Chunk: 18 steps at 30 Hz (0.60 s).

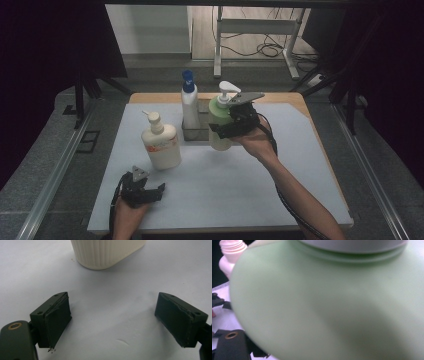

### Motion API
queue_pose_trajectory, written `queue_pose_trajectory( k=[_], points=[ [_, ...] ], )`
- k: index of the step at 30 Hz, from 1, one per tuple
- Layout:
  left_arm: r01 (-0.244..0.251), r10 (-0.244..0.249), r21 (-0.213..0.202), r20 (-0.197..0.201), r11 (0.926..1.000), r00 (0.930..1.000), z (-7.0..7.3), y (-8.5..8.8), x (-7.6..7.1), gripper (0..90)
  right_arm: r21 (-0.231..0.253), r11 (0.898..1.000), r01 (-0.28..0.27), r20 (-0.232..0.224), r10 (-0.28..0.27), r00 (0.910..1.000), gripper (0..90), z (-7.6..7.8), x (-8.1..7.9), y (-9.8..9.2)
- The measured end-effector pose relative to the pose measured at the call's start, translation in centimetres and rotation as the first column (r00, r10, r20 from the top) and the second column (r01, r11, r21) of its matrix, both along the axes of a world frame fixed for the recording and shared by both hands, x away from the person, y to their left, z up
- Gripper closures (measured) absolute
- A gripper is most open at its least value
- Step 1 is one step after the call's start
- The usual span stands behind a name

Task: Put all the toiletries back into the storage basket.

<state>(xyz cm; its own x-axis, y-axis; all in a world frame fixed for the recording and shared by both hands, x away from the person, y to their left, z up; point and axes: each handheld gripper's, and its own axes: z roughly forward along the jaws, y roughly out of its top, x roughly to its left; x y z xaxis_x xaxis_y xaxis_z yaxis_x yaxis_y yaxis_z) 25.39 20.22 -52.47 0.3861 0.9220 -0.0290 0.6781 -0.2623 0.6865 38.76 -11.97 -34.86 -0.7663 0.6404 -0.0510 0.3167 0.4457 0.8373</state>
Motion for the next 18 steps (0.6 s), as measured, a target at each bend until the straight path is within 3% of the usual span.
queue_pose_trajectory(
  k=[18],
  points=[
    [0.000,0.000,-0.001,-0.001,1.0000,1.0000,0.0,0.0,0.0,12.7,0.000,0.998,0.056,0.014,-0.056,0.9983,11.9,1.1,2.7,1.1]
  ],
)
